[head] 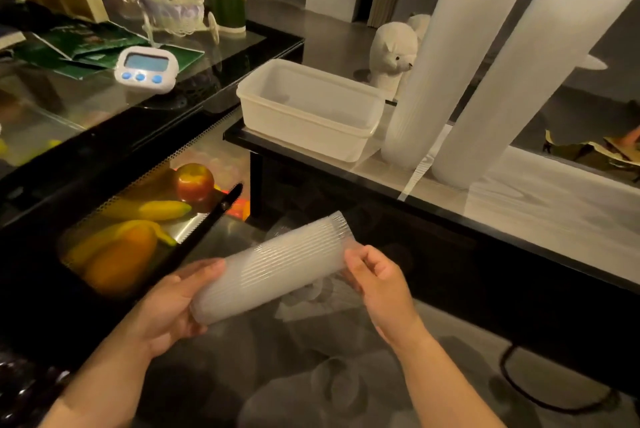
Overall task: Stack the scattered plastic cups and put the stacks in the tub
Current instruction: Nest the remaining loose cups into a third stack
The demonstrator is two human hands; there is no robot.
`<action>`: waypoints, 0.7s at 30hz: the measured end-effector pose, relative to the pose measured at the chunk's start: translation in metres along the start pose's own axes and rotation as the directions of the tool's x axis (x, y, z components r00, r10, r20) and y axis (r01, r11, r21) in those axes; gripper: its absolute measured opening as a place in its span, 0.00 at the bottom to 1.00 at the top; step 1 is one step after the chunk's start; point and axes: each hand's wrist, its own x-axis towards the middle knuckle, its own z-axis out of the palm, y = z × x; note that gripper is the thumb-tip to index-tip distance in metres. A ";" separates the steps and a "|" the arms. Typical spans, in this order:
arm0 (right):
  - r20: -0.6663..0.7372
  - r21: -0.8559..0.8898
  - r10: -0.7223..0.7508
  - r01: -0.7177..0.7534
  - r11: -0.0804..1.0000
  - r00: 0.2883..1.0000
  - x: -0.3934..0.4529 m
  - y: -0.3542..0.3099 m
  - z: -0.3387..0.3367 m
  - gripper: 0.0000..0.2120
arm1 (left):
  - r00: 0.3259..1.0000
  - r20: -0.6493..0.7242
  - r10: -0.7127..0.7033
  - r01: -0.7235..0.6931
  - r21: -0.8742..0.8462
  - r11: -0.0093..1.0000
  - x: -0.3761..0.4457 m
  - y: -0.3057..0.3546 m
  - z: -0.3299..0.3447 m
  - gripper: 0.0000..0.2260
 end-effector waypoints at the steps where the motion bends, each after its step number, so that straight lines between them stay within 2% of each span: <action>1: 0.014 -0.075 0.011 -0.010 0.997 1.000 0.001 0.002 -0.003 0.18 | 1.000 -0.009 -0.021 0.021 -0.018 1.000 0.000 -0.004 0.007 0.19; 3: 0.097 -0.207 0.071 -0.049 0.977 0.993 0.006 0.008 -0.009 0.28 | 1.000 -0.018 -0.024 0.024 -0.032 0.999 0.000 -0.007 0.016 0.17; 6: 0.281 -0.384 0.185 -0.066 0.921 0.942 0.022 0.015 -0.012 0.41 | 0.997 -0.070 0.032 -0.032 0.010 0.999 0.008 0.003 0.013 0.18; 7: 0.297 -0.390 0.198 -0.071 0.918 0.934 0.028 0.014 -0.012 0.40 | 0.995 -0.097 0.036 -0.034 0.024 0.999 0.011 0.008 0.010 0.18; 8: 0.272 -0.365 0.188 -0.079 0.928 0.944 0.034 0.013 -0.010 0.34 | 0.993 -0.111 0.037 -0.034 0.026 0.999 0.015 0.012 0.007 0.18; 10: 0.091 -0.294 0.131 -0.100 0.951 0.987 0.044 0.020 -0.001 0.17 | 0.991 -0.128 0.048 -0.048 0.003 0.999 0.020 0.018 0.001 0.15; 11: -0.018 -0.357 0.110 -0.109 0.928 0.994 0.051 0.029 0.003 0.12 | 0.988 -0.145 0.047 -0.048 -0.005 0.999 0.021 0.021 -0.001 0.14; 12: -0.057 -0.495 0.103 -0.118 0.861 0.993 0.057 0.038 0.008 0.12 | 0.986 -0.158 0.045 -0.047 -0.011 0.999 0.024 0.022 -0.003 0.12; 13: -0.009 -0.641 0.146 -0.118 0.759 0.989 0.060 0.047 0.013 0.18 | 0.984 -0.173 0.035 -0.038 -0.017 0.999 0.026 0.023 -0.004 0.10; 15: 0.105 -0.860 0.361 -0.098 0.501 0.927 0.068 0.071 0.023 0.31 | 0.976 -0.218 0.013 -0.017 -0.019 1.000 0.028 0.021 -0.006 0.07; 16: 0.120 -0.919 0.425 -0.062 0.390 0.897 0.073 0.084 0.026 0.33 | 0.971 -0.240 0.003 -0.007 -0.016 1.000 0.029 0.018 -0.008 0.07; 18: 0.114 -0.964 0.449 -0.012 0.267 0.886 0.080 0.105 0.024 0.28 | 0.967 -0.253 -0.009 0.005 -0.018 1.000 0.030 0.012 -0.011 0.06; 19: 0.109 -0.960 0.433 -0.018 0.278 0.895 0.081 0.113 0.021 0.24 | 0.968 -0.250 -0.006 0.002 -0.016 1.000 0.028 0.011 -0.012 0.06; 20: 0.109 -0.938 0.404 -0.040 0.343 0.908 0.081 0.121 0.018 0.19 | 0.969 -0.245 0.001 -0.006 -0.019 1.000 0.028 0.009 -0.015 0.06; 21: 0.094 -0.883 0.376 -0.098 0.460 0.922 0.078 0.126 0.015 0.13 | 0.969 -0.246 0.001 -0.007 -0.024 1.000 0.027 0.009 -0.016 0.06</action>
